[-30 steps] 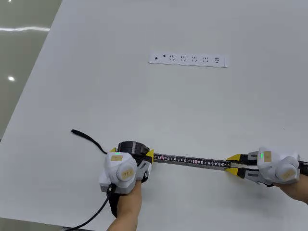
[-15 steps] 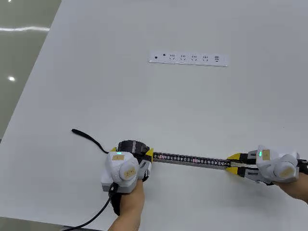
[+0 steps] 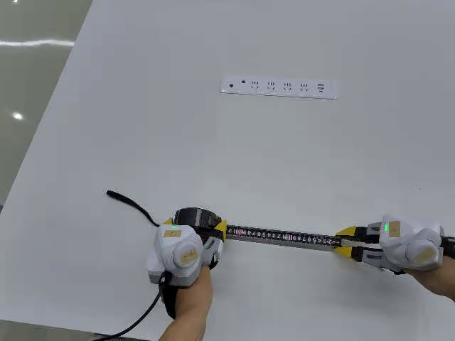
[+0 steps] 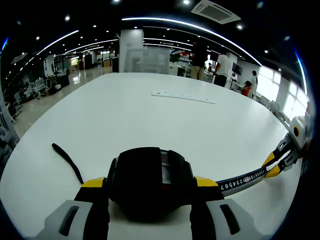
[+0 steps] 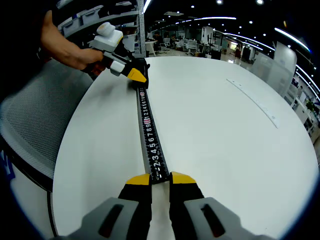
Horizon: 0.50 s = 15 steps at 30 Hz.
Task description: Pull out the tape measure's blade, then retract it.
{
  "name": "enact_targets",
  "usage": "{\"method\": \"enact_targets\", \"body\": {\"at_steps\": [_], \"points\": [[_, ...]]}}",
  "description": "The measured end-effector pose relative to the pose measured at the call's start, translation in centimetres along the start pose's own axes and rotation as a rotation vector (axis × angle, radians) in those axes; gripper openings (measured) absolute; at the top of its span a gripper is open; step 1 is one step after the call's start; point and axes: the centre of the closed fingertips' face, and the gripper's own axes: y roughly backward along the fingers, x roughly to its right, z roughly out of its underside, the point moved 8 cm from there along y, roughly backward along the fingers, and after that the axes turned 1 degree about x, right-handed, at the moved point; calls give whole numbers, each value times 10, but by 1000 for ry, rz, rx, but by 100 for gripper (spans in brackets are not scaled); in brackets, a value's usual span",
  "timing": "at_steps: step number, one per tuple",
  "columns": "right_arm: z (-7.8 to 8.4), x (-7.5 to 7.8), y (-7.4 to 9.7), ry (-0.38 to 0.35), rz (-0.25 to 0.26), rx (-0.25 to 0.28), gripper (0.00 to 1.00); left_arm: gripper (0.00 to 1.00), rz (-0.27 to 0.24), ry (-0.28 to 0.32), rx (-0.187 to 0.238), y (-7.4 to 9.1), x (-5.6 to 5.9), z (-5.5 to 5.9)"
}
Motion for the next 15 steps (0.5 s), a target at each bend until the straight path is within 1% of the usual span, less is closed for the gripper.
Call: {"method": "enact_targets", "body": {"at_steps": [10, 15], "points": [[-1, 3, 0, 5, 2, -3, 10, 63, 6, 7, -4, 0, 0, -1], [-4, 1, 0, 2, -1, 3, 10, 63, 8, 7, -7, 0, 0, -1]]}}
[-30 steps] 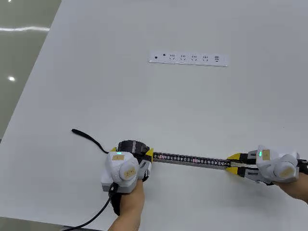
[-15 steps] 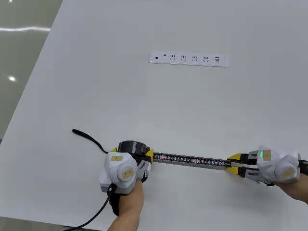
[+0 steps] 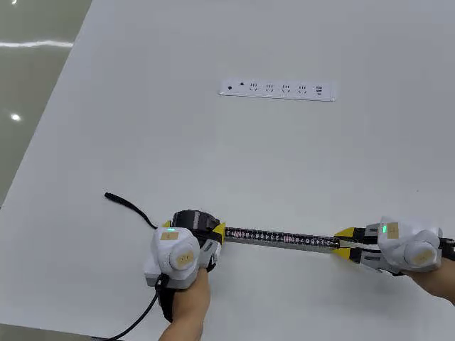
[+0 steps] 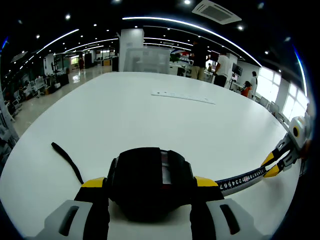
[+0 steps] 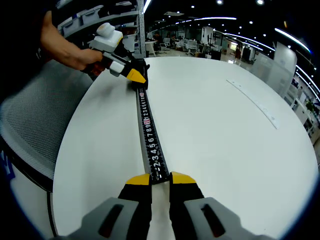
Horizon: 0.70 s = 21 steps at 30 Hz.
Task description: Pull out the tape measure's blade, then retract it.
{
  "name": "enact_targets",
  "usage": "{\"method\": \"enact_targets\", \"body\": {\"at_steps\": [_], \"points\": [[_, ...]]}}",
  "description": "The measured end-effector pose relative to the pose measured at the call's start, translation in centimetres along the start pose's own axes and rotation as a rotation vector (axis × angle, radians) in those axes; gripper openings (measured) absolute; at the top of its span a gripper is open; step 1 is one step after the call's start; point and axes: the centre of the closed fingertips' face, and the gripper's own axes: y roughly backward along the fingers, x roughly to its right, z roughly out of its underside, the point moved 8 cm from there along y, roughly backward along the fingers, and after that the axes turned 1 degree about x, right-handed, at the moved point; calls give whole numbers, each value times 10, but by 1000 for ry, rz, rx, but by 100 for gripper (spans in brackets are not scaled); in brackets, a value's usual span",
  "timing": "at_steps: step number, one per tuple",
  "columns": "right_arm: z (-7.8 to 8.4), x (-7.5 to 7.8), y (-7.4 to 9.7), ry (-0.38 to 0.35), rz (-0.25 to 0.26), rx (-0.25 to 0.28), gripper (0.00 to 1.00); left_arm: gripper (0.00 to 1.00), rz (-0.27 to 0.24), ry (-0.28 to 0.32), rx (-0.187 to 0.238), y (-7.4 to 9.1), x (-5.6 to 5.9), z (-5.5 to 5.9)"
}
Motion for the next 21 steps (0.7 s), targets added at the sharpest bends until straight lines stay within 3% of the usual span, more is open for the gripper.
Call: {"method": "enact_targets", "body": {"at_steps": [21], "points": [[-11, -3, -14, 1, -11, 23, 10, 62, 17, 9, -7, 0, -2, 0]]}}
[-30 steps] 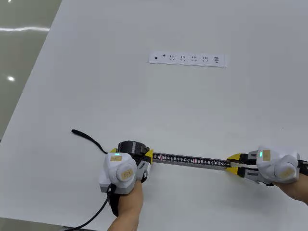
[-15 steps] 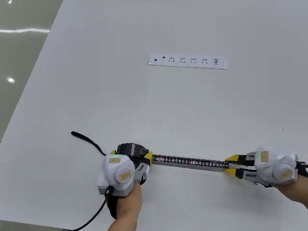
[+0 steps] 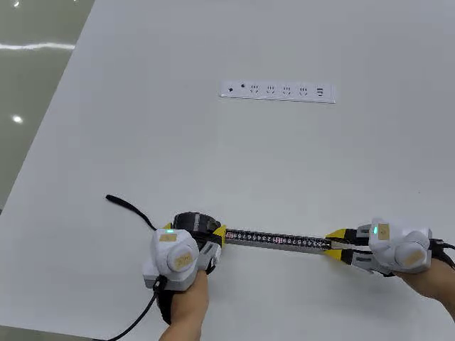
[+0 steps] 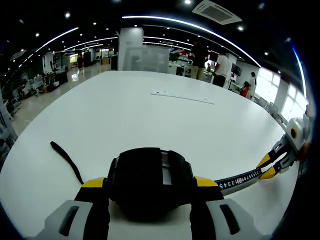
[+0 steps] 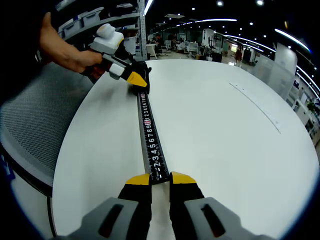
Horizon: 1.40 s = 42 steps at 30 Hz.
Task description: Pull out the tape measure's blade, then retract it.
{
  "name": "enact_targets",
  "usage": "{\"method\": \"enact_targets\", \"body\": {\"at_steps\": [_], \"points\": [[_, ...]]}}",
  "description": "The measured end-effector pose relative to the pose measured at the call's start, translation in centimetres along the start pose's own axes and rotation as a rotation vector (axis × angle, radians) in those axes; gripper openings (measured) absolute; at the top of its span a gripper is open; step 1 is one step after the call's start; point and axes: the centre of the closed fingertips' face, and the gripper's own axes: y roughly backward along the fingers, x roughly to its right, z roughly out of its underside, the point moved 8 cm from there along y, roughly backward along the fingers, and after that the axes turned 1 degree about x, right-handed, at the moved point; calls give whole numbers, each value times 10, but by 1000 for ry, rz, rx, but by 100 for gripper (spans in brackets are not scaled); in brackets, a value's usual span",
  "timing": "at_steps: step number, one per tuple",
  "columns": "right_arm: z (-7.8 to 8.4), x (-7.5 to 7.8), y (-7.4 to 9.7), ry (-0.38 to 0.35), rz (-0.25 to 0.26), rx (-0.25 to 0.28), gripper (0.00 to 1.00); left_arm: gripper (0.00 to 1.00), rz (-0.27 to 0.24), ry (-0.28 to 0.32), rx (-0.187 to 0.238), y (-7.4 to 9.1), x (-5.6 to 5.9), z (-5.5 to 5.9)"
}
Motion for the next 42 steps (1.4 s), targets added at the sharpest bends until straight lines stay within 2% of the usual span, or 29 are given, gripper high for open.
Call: {"method": "enact_targets", "body": {"at_steps": [42], "points": [[-39, -11, -41, 6, -19, 60, 10, 63, 15, 22, -2, 0, -1, 1]]}}
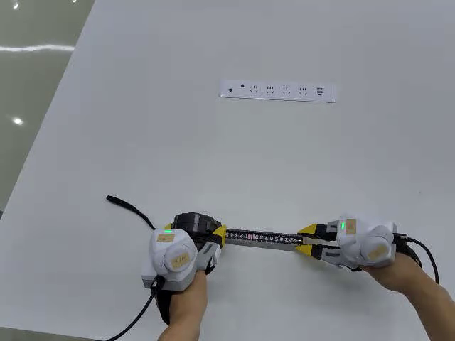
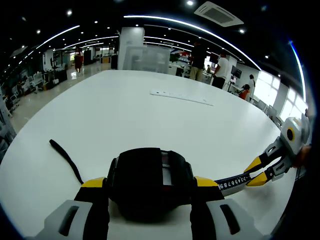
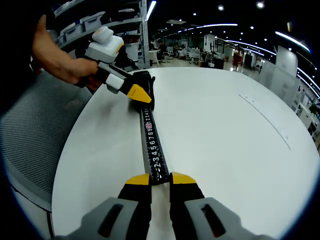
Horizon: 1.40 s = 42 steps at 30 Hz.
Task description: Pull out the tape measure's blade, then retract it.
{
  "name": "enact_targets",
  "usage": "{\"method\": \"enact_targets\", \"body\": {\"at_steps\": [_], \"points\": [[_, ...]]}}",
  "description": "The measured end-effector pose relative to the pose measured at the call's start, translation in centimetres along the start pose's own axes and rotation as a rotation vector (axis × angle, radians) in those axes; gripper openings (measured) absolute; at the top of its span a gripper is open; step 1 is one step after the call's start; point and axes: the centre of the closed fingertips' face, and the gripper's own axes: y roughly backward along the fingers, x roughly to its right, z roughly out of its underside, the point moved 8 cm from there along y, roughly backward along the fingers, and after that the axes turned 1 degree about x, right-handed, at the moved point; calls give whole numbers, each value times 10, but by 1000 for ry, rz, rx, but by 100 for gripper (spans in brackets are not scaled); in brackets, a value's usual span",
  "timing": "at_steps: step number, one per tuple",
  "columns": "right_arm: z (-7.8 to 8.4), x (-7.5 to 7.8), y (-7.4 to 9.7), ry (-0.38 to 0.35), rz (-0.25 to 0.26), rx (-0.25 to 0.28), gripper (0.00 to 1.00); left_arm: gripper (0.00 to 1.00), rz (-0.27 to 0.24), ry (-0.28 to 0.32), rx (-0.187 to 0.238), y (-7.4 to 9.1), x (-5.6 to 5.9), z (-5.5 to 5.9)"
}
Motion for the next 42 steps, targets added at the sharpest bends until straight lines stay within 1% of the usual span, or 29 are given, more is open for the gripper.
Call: {"method": "enact_targets", "body": {"at_steps": [7, 23, 29, 42], "points": [[-5, -1, -8, 4, -1, 5, 11, 63, 2, 3, -1, 0, -1, 0], [-22, -4, -30, 16, -13, 19, 11, 63, 5, 13, -4, 0, -1, 0], [-26, -7, -35, 22, -16, 21, 11, 63, 5, 15, -4, 0, -1, 0], [-41, -11, -52, 29, -26, 34, 11, 63, 6, 19, -6, 1, 0, 0]]}}
